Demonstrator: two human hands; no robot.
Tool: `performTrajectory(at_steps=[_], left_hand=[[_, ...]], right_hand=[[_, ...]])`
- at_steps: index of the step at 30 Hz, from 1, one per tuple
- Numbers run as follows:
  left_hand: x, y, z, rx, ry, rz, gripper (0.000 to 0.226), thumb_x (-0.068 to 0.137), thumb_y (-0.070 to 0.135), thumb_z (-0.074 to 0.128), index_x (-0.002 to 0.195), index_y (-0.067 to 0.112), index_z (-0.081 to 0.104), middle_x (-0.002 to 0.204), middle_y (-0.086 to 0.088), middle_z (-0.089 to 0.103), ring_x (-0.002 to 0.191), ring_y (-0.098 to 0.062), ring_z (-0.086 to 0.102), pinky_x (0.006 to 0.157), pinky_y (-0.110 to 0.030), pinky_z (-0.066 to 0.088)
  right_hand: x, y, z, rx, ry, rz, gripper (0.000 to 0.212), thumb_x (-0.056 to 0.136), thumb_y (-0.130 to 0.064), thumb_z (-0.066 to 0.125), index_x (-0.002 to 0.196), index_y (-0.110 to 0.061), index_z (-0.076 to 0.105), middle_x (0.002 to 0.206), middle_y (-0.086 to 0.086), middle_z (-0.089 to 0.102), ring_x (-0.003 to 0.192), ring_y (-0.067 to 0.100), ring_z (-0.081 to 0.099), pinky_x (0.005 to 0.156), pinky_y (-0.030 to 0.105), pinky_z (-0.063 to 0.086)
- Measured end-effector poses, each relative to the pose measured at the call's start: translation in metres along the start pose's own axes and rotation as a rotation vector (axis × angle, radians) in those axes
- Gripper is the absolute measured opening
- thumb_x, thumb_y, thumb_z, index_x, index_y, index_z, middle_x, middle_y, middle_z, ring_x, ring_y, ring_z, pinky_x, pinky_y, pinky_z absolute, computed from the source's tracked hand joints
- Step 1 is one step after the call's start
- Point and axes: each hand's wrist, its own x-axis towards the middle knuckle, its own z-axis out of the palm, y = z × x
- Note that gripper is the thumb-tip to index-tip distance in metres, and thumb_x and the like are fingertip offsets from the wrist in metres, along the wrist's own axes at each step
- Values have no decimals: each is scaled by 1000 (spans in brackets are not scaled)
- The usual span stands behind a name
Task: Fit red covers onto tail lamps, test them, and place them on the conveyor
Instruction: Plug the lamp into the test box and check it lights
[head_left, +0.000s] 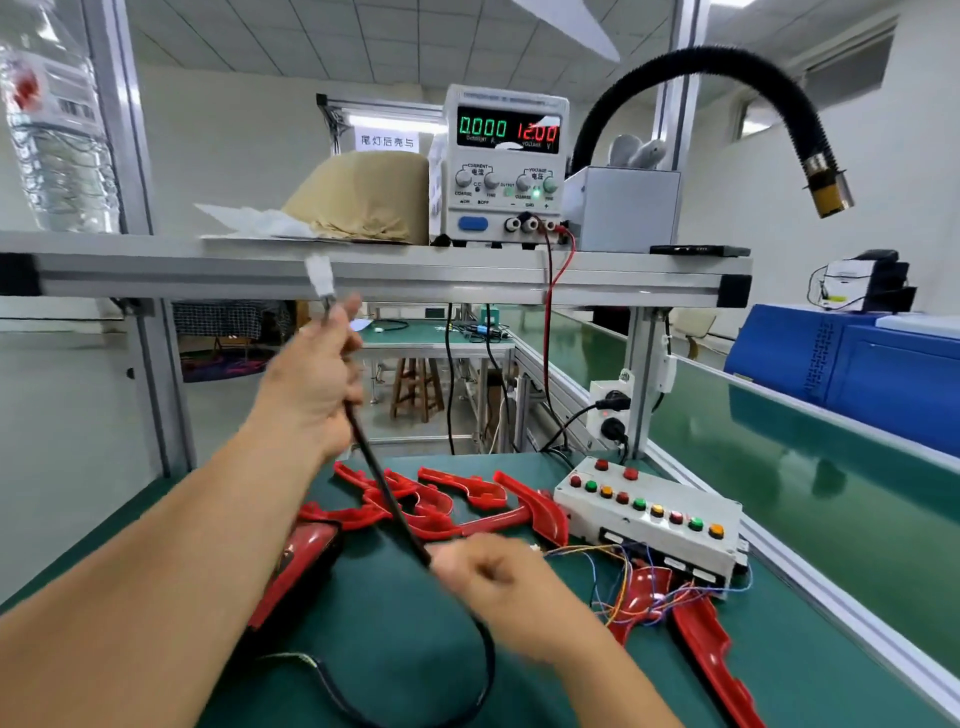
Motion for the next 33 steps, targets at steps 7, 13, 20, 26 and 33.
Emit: performTrajectory(at_steps=[7, 13, 20, 26, 33], left_hand=[[-29, -12, -19, 613, -243, 747, 17, 94, 37, 51, 98, 26, 64, 71, 18, 50, 64, 6, 45, 60, -5, 35], [-50, -71, -38, 950, -391, 676, 43, 92, 57, 44, 125, 36, 62, 68, 0, 50, 68, -11, 47, 65, -33, 40], [-64, -105, -52, 1024, -368, 554, 47, 80, 69, 39, 89, 41, 76, 72, 24, 57, 71, -2, 43, 78, -32, 36], [-58, -121, -55, 1200, -361, 294, 48, 79, 71, 18, 71, 50, 61, 73, 8, 53, 91, -1, 43, 85, -32, 20], [-45, -138, -60, 1339, -248, 264, 52, 99, 53, 37, 55, 32, 55, 73, 10, 53, 95, -2, 38, 75, -30, 10]], right_hand=[[8, 39, -47, -335, 515, 149, 18, 96, -19, 54, 99, -25, 70, 99, -10, 64, 96, 12, 59, 80, 15, 38], [18, 61, -19, -1017, 254, 486, 44, 90, -24, 42, 134, -28, 46, 140, -8, 44, 140, 18, 27, 112, 52, 1], [21, 63, -16, -924, 362, 521, 23, 95, -35, 44, 106, -34, 64, 112, -11, 58, 120, 16, 44, 107, 48, 11], [11, 54, -22, -682, 595, 240, 10, 93, -48, 53, 92, -46, 63, 94, -24, 55, 103, 1, 46, 92, 34, 11], [8, 51, -20, -484, 580, -60, 11, 84, -35, 73, 90, -44, 73, 89, -31, 59, 100, -19, 42, 93, 22, 9]])
